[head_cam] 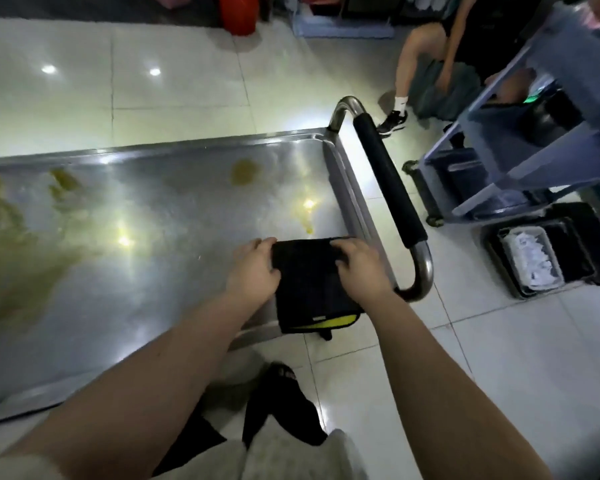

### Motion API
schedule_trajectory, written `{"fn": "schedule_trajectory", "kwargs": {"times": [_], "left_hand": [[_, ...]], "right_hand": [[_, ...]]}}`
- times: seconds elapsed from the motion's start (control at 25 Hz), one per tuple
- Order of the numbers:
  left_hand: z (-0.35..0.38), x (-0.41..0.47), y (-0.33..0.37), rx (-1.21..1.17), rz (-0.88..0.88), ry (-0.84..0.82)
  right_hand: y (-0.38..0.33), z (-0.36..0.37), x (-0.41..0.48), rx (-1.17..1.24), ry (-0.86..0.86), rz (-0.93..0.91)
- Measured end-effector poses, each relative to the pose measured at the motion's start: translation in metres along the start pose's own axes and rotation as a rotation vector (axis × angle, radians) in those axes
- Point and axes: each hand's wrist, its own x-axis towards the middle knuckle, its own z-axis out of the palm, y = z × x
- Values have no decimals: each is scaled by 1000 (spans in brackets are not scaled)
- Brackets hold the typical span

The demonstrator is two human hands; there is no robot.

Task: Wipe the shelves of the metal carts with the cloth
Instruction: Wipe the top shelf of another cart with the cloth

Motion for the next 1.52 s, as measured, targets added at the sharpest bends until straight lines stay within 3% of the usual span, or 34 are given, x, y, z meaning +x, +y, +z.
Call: {"fn": "schedule_trajectory", "kwargs": {"times": [0.12,0.36,0.8,1.28,1.52], "left_hand": [[4,-12,-31,266,-68,61],[-22,1,-64,472,-102,141],[-59,88,-85,588,-140,73],[-50,94,-114,586,-96,221],[-56,112,-109,612,-115,225]], "right_hand": [[14,33,-2,-8,-155,-42],[-2,68,10,-281,-224,21],[-13,81,6,-292,-311,87],[2,98,27,-482,-77,-87],[-11,81,125,-488,-52,-95]]}}
